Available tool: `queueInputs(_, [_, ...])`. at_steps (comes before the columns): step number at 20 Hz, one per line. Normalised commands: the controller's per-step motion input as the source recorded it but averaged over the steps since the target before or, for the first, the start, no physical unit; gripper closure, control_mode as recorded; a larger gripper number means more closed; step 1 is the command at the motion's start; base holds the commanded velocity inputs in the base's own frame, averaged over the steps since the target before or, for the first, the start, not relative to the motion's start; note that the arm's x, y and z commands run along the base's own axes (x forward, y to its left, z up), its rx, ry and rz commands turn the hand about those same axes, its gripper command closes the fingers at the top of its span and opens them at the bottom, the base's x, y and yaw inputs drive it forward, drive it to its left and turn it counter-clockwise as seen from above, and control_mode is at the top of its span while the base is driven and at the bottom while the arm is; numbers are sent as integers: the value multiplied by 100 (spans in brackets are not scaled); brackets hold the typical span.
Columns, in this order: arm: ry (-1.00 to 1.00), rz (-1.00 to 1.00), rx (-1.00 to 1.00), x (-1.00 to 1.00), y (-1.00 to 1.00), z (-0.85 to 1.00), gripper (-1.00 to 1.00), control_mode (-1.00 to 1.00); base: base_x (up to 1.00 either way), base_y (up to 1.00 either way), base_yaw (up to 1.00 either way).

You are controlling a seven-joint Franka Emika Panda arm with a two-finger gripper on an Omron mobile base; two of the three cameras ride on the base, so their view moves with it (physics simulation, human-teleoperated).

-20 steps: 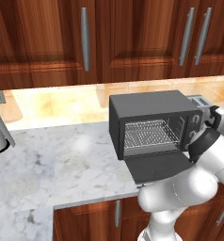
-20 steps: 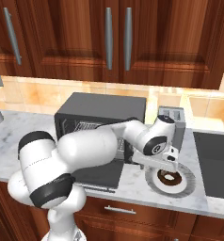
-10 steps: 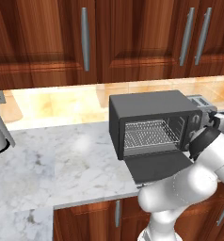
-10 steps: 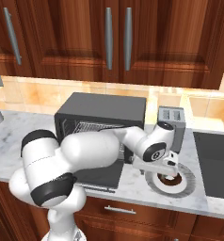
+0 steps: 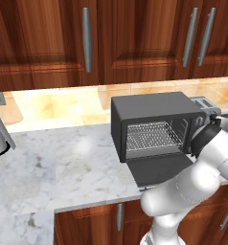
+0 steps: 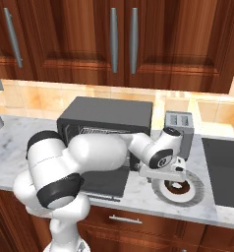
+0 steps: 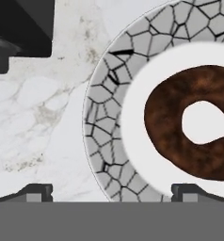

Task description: Pick up the bagel from the plate, place it on the toaster oven rack, close the door, and set the timer.

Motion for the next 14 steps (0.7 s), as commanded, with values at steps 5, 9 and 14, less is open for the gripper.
queueInputs(5, [0, 9, 0, 5, -15, -2, -100, -100, 0, 0, 0])
queueInputs(9, [0, 8, 0, 0, -16, -9, -100, -100, 0, 0, 0])
queueInputs(14, [0, 8, 0, 1, -3, -7, -100, -100, 0, 0, 0])
